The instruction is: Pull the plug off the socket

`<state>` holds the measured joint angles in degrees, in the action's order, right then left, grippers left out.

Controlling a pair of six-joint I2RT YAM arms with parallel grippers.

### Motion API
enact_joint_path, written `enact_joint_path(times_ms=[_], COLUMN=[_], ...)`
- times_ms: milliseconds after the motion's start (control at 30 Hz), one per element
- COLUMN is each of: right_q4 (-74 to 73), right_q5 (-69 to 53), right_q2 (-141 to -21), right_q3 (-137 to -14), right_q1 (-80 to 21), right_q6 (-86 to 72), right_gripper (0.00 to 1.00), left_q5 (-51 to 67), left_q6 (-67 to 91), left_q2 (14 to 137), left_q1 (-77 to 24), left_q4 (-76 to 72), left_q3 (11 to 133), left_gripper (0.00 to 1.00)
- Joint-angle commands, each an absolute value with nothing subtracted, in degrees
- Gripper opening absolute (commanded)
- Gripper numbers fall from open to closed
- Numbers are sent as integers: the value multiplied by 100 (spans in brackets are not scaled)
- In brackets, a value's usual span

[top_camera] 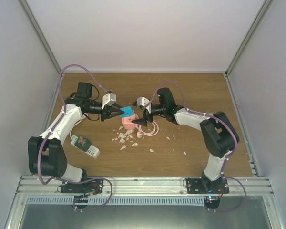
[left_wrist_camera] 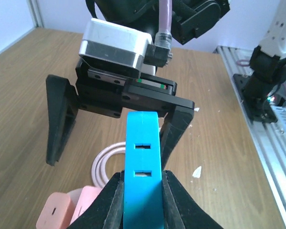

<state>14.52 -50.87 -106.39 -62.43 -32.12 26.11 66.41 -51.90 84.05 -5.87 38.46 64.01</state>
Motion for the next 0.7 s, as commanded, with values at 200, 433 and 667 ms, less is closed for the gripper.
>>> enact_joint_path(times_ms=[200, 433, 667], right_q4=[646, 510, 1137], right_q5=[-4575, -4446, -4466], right_q2=[-9133, -8504, -8183], right_q3=[-5955, -5762, -5510], right_q1=[-2846, -2804, -2848], right_q6=[2411, 2084, 1629], right_gripper=[100, 100, 100], left_q5=[7824, 8299, 8612], left_q6=[-5042, -4893, -4545], left_q2=[7828, 7729, 7856], left_q1=[-559, -807, -1518], left_q4=[4643, 4871, 4699], left_q3=[6748, 6738, 6639], left_gripper=[0, 0, 0])
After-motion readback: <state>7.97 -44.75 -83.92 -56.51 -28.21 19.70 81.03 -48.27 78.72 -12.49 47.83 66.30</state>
